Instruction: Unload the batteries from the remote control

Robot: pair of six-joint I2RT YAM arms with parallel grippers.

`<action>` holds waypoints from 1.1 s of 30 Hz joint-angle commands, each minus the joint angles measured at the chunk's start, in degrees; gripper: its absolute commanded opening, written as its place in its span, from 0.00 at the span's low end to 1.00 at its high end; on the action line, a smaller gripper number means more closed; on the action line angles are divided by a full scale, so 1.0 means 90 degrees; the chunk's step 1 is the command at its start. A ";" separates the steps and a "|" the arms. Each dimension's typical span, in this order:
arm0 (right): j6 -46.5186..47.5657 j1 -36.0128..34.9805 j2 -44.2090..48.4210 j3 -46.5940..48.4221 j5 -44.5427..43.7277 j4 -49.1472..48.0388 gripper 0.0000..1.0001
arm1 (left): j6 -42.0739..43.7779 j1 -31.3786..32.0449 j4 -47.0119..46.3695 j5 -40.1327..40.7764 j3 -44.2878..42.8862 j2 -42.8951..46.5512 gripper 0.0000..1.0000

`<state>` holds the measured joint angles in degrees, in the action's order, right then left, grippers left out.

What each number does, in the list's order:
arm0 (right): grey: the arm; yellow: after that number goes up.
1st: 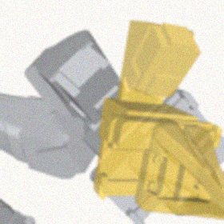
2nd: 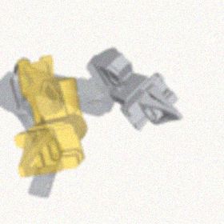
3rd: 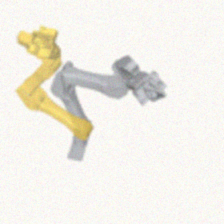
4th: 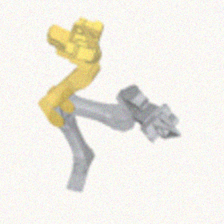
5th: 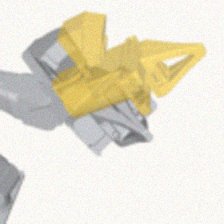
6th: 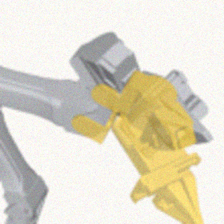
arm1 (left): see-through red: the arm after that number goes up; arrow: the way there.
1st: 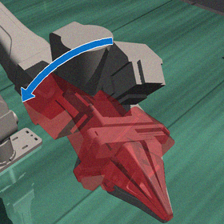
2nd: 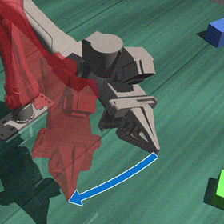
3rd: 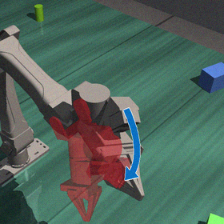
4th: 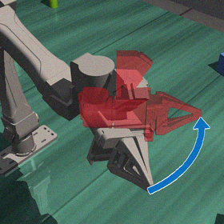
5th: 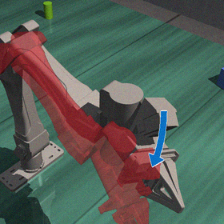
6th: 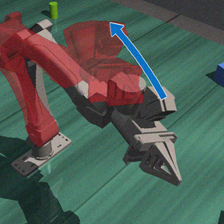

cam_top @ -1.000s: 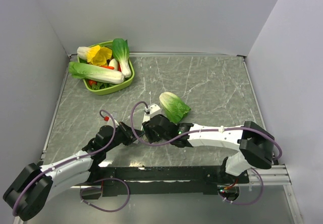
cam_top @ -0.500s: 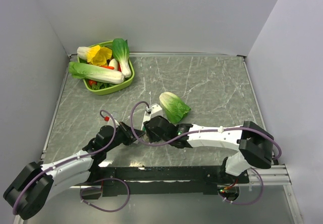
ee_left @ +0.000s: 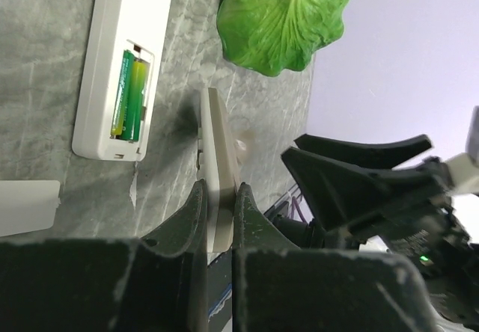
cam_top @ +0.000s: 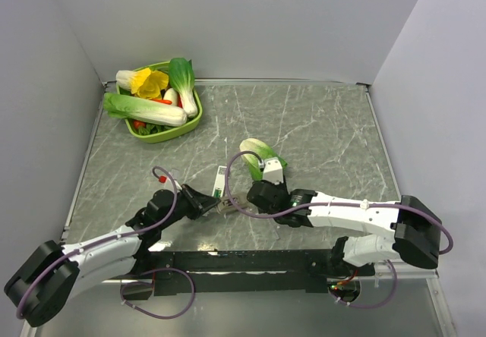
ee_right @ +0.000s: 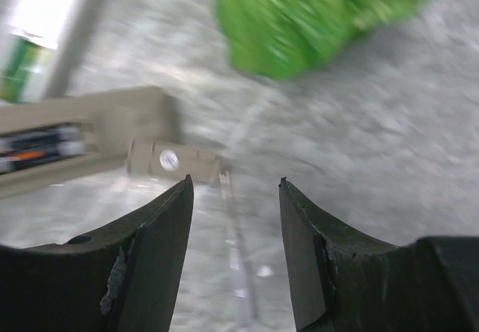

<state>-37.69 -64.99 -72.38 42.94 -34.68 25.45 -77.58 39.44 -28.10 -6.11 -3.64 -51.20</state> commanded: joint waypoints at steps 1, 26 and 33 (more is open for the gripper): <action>-0.0304 0.0112 0.0161 -0.0113 -0.0347 0.0366 0.57 | -0.0061 0.0285 0.0494 0.0405 -0.0094 -0.0239 0.01; 0.0165 0.0708 0.1284 -0.0620 0.1205 -0.0289 0.58 | -0.0550 0.1614 0.2563 0.1645 -0.0972 -0.0474 0.65; -0.0069 0.0708 0.1850 -0.1352 0.2144 -0.0367 0.49 | 0.0328 0.1468 0.3863 0.2661 -0.2132 0.0483 0.92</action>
<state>-36.62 -58.87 -58.41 34.15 -20.78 22.55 -79.96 53.65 -0.47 10.76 -15.62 -51.00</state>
